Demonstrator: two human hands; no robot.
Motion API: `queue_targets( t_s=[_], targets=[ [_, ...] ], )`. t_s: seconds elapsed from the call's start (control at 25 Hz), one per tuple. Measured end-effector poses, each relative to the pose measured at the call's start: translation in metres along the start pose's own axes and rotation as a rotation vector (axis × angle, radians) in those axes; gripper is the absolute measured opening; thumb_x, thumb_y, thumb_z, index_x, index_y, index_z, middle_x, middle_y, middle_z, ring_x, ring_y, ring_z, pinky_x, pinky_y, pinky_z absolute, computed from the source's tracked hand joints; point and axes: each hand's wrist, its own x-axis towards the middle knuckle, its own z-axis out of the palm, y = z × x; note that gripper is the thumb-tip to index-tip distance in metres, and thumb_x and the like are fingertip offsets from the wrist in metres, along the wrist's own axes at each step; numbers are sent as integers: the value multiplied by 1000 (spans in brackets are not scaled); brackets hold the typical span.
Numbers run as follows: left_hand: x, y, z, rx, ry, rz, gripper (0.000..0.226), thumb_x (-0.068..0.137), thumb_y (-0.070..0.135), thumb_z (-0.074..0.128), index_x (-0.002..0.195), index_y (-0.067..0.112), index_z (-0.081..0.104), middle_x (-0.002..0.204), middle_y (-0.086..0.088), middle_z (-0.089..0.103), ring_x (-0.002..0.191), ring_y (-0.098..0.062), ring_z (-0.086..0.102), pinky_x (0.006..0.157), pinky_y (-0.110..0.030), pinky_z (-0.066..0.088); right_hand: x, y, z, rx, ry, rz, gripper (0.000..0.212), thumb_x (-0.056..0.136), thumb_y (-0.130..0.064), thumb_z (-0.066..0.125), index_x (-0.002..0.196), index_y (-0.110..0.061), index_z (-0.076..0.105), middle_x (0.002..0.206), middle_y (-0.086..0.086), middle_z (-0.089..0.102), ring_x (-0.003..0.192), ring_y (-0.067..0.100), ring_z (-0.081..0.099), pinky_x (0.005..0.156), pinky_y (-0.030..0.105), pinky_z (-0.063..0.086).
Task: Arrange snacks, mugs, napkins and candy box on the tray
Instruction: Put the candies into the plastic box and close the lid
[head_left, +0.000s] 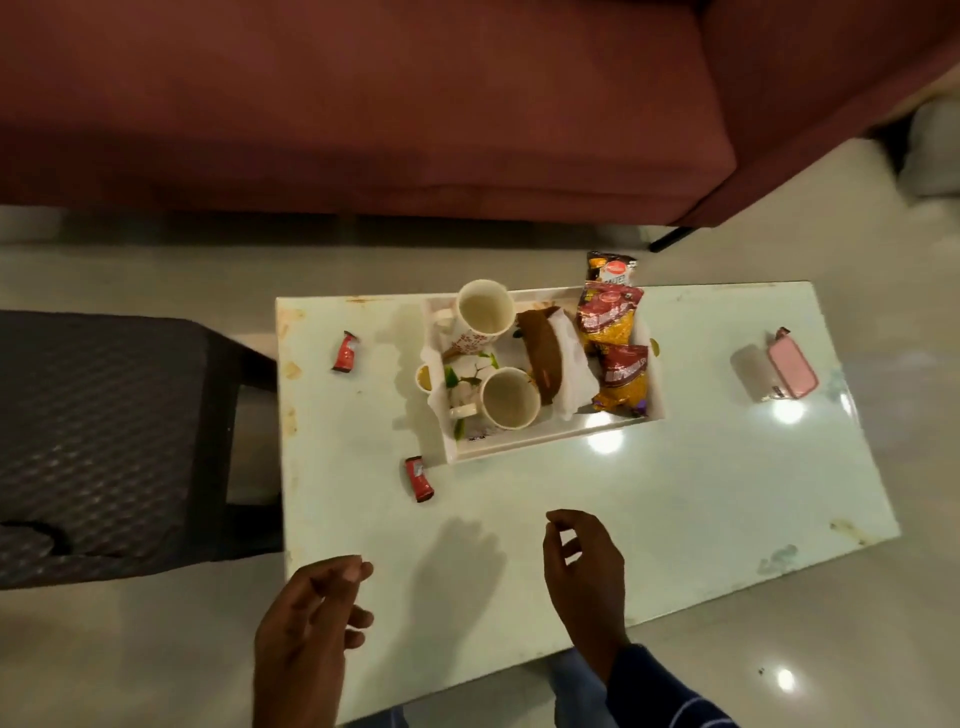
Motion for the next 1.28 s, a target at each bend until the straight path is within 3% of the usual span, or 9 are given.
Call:
queue_targets(
  t_s=[0.12,0.32,0.48,0.68,0.88,1.04,1.16,1.28],
  targets=[
    [5,-6,13,45,-39,7,19,92,4,58,83,17,70,80,10,77,46,-9,60,42,-15,47,38,41,-47,-107,51,2,18,92,-19,64,103,-34,64,100,-21,64,69,4,63,60,32,58],
    [-14,-32,92,118,-129,-38,18,94,2,53,88,13,65,73,17,75,46,-12,59,39,-14,45,136,129,-152,-264,152,2,22,91,-26,61,111,-34,60,110,-16,62,79,9,64,65,31,57],
    [-40,-62,177,223,-199,-53,18,93,1,55,86,13,66,77,8,76,51,-25,59,45,-24,49,231,193,-227,-448,97,16,46,86,-23,66,130,-22,51,132,1,51,111,29,57,81,39,51],
    [-56,-94,275,337,-252,-19,16,92,2,58,86,13,68,80,12,77,46,-11,61,40,-19,47,339,244,-267,-520,6,47,68,83,-34,69,141,-18,38,149,9,35,126,38,45,95,51,44],
    [-64,-116,343,345,-225,-13,17,91,-1,57,87,12,67,76,15,76,44,-10,60,39,-16,45,405,259,-246,-430,-96,59,78,80,-45,71,143,-20,34,146,7,36,128,37,44,100,50,42],
    [-79,-130,377,379,-235,-4,20,88,-2,62,85,16,69,77,10,77,45,-9,61,53,-28,48,418,267,-234,-337,-57,43,69,76,-43,74,133,-24,40,134,5,47,117,36,51,92,44,40],
    [-92,-134,386,450,-254,89,31,80,-2,72,83,29,71,85,1,77,51,-10,63,51,-22,50,393,265,-236,-138,-25,107,70,71,-50,77,129,-27,43,130,2,53,115,29,51,91,40,43],
    [-107,-131,384,579,-341,190,59,64,9,87,102,48,62,107,14,71,73,-5,68,60,-18,52,317,248,-237,47,0,116,74,67,-60,78,126,-27,48,122,-5,58,110,18,55,86,25,46]
  ],
)
